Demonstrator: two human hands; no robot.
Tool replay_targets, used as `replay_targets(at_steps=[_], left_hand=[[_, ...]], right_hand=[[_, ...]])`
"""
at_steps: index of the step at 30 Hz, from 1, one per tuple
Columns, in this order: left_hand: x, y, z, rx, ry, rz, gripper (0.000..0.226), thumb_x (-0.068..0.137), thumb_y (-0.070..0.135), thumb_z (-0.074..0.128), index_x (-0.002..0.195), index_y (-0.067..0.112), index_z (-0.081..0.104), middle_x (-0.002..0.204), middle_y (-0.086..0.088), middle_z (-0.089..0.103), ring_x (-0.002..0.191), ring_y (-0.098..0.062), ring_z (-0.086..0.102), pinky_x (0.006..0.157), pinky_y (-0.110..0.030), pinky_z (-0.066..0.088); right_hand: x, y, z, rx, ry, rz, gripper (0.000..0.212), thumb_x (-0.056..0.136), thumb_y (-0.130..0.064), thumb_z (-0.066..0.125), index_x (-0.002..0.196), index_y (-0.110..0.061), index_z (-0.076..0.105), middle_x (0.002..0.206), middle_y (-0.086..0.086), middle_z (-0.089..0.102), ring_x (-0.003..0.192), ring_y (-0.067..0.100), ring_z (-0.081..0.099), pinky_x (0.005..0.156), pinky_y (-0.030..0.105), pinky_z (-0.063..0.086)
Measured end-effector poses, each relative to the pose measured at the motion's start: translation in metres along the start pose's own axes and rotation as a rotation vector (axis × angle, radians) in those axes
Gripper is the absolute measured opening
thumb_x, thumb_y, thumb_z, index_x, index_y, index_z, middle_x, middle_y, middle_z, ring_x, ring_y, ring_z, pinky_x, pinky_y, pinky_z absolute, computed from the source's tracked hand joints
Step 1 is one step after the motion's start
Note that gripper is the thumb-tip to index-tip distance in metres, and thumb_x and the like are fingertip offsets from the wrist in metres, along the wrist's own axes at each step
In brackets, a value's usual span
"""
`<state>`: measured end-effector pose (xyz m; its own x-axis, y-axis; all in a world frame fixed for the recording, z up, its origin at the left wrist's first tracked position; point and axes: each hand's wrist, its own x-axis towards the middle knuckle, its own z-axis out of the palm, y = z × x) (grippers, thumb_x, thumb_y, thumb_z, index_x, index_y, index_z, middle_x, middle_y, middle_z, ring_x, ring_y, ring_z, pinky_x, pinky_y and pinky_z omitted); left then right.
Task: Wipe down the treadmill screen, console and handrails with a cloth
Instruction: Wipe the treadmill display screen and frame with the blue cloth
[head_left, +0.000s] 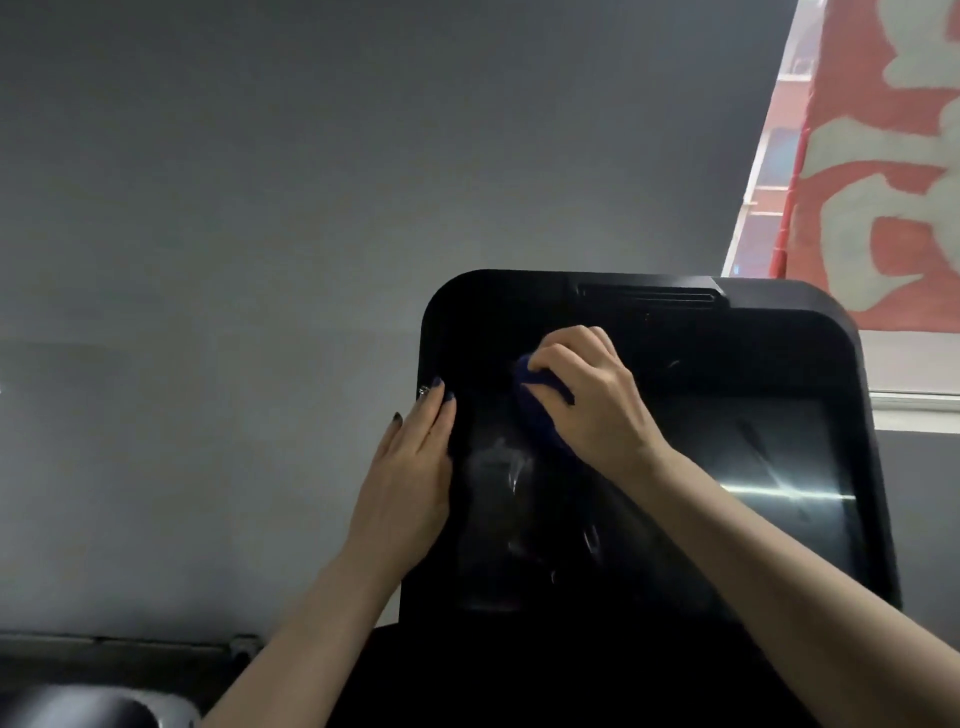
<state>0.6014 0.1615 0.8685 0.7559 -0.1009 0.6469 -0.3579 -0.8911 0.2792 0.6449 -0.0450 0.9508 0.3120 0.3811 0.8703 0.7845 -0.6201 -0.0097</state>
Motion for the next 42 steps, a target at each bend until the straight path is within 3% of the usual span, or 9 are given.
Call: replay_targets(at_steps=[3,9,13,18,23,28,31,36,42], left_hand=[[0.003,-0.007,0.007,-0.015,-0.005,0.029,0.06,0.098,0.005,0.041,0.155,0.011,0.024,0.164,-0.003,0.016,0.152,-0.016,0.011,0.122,-0.036,0.012],[0.006,-0.025,0.024,0.009,-0.017,0.015,0.063,0.096,0.028,0.014,0.157,0.014,0.015,0.165,0.002,0.006,0.152,-0.012,0.008,0.122,-0.033,0.005],[0.008,-0.032,0.032,-0.008,-0.018,0.016,0.063,0.096,0.027,0.015,0.158,0.017,0.01,0.166,0.003,0.005,0.152,-0.011,0.01,0.122,-0.036,0.009],[0.009,-0.038,0.036,-0.058,-0.004,0.017,0.06,0.099,0.024,0.022,0.158,0.019,0.015,0.166,0.005,0.009,0.151,-0.005,0.007,0.123,-0.032,0.008],[0.009,-0.042,0.037,-0.084,0.006,0.041,0.061,0.099,0.019,0.032,0.158,0.019,0.017,0.166,0.004,0.012,0.151,-0.005,0.01,0.123,-0.029,0.007],[0.009,-0.04,0.037,-0.089,0.026,0.046,0.062,0.099,0.016,0.037,0.158,0.018,0.018,0.165,0.005,0.013,0.151,-0.005,0.012,0.123,-0.034,0.014],[0.009,-0.039,0.037,-0.111,0.048,0.045,0.064,0.097,0.014,0.039,0.158,0.017,0.018,0.165,0.005,0.014,0.151,-0.006,0.011,0.124,-0.034,0.013],[0.017,-0.03,0.036,-0.099,0.112,0.056,0.061,0.097,0.015,0.03,0.157,0.01,0.019,0.165,-0.003,0.015,0.152,-0.014,0.012,0.124,-0.035,0.008],[0.028,-0.037,0.044,-0.037,0.131,0.055,0.057,0.099,0.017,0.023,0.155,0.007,0.024,0.164,-0.005,0.019,0.152,-0.015,0.015,0.123,-0.041,0.015]], right_hand=[[0.015,0.006,0.027,-0.071,-0.049,-0.059,0.009,0.088,-0.009,0.064,0.094,-0.003,0.066,0.104,0.012,0.061,0.094,0.028,0.054,0.082,0.042,0.05],[0.026,0.014,0.066,-0.189,-0.097,-0.132,0.008,0.088,-0.005,0.065,0.095,-0.003,0.068,0.105,0.013,0.061,0.097,0.029,0.057,0.084,0.041,0.05],[0.024,0.018,0.083,-0.2,-0.064,-0.107,0.013,0.091,-0.014,0.061,0.094,-0.005,0.069,0.106,0.011,0.062,0.098,0.028,0.057,0.085,0.041,0.048],[0.014,0.014,0.091,-0.252,-0.023,-0.049,0.024,0.092,-0.033,0.06,0.101,-0.014,0.072,0.128,0.01,0.06,0.121,0.028,0.052,0.104,0.044,0.035],[0.007,0.012,0.101,-0.23,0.007,-0.027,0.021,0.094,-0.02,0.057,0.104,-0.007,0.071,0.119,0.016,0.06,0.111,0.032,0.054,0.095,0.047,0.044],[0.012,0.014,0.086,-0.028,0.057,0.085,0.02,0.088,-0.004,0.067,0.106,0.0,0.06,0.108,0.012,0.062,0.101,0.022,0.052,0.088,0.037,0.05],[0.014,0.017,0.086,-0.088,0.075,0.062,0.017,0.087,-0.006,0.069,0.102,0.001,0.064,0.109,0.012,0.064,0.103,0.022,0.054,0.09,0.036,0.05],[0.004,0.016,0.096,-0.234,0.043,0.07,0.029,0.088,-0.026,0.068,0.111,-0.009,0.069,0.129,0.013,0.056,0.123,0.031,0.047,0.106,0.044,0.037],[-0.007,0.025,0.091,-0.218,0.074,0.051,0.025,0.088,-0.013,0.067,0.112,-0.008,0.072,0.119,0.012,0.061,0.111,0.03,0.054,0.095,0.042,0.045]])
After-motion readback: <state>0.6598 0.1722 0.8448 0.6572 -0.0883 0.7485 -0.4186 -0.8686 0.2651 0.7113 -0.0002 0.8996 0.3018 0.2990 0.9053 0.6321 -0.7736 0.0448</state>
